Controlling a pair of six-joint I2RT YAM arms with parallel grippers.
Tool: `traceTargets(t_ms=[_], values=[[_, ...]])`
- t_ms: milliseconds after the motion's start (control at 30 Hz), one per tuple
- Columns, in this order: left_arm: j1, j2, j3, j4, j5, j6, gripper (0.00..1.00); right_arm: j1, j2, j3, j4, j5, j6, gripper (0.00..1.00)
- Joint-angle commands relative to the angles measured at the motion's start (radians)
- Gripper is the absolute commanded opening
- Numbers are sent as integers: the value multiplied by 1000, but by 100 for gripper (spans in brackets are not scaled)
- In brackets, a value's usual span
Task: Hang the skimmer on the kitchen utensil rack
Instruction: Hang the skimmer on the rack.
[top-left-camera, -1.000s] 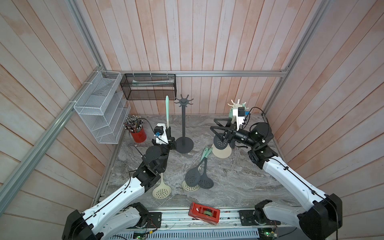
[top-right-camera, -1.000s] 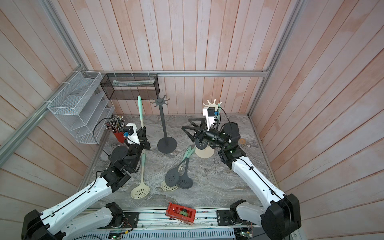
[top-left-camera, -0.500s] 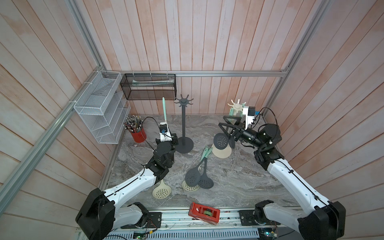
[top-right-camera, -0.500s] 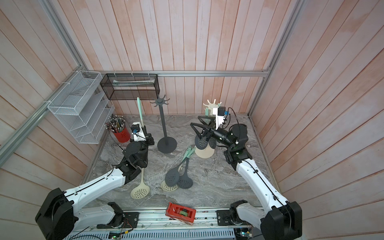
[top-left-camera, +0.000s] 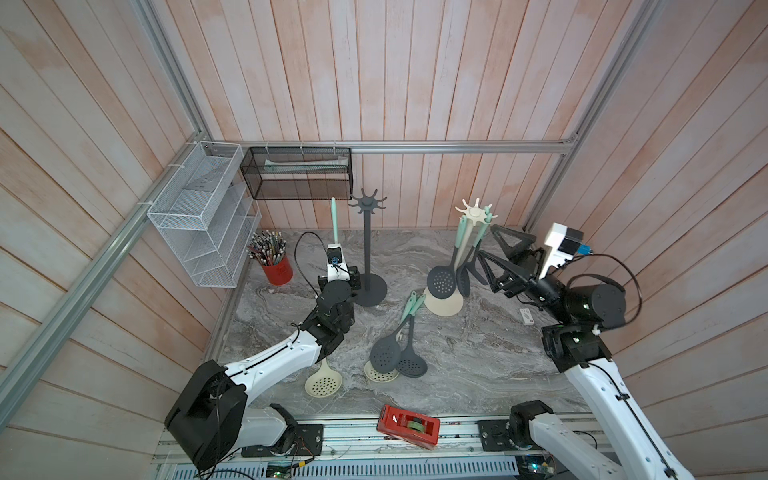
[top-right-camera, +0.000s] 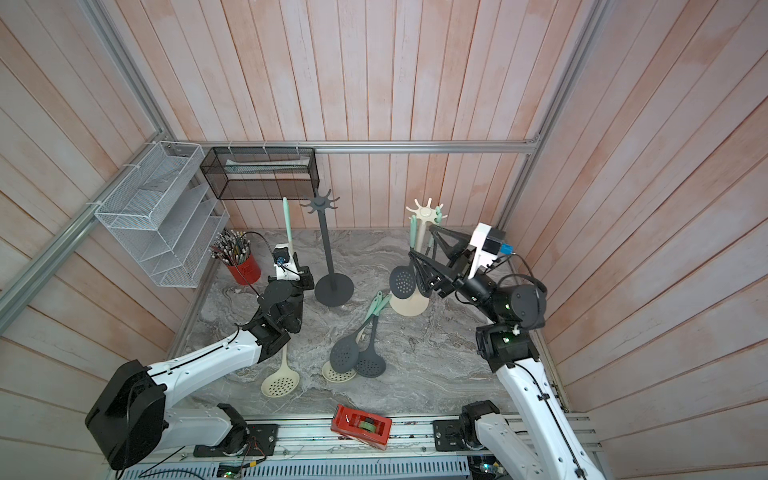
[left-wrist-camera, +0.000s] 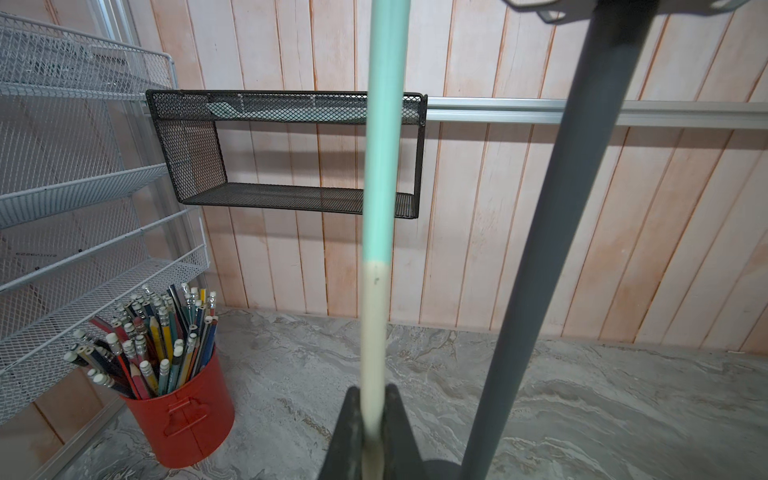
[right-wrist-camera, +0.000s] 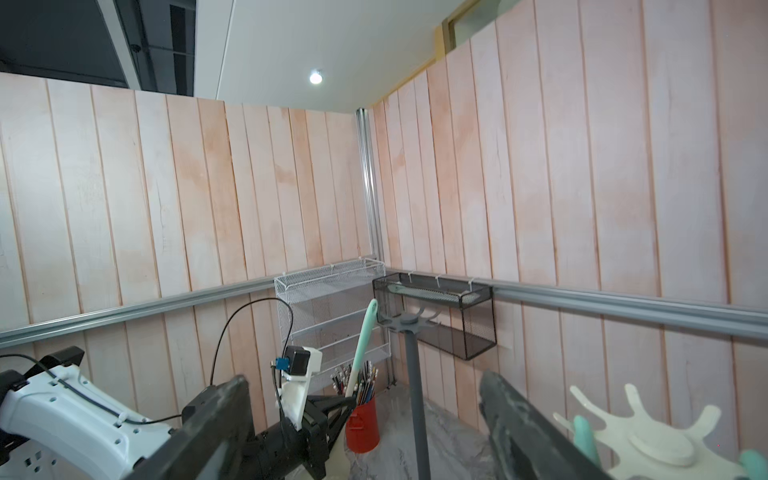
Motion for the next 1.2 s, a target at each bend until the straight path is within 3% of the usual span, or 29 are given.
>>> traceTargets(t_ms=[0,167,333,433,700,1167], values=[[7,13,35,36,-23,12,0,-20,-33,31,-146,198,-115,89],[10,36,45,62,-44,51,0,-124,22,110,-401,408,-79,89],[12,54,51,72,-48,58,0,-325,37,-22,-332,327,138,88],[7,52,46,93,-46,65,0,-390,31,-83,-292,307,194,88],[-45,80,38,226,-73,185,0,-447,38,-143,-297,314,196,88],[-58,85,27,219,-104,184,0,-523,63,-231,-219,226,267,88]])
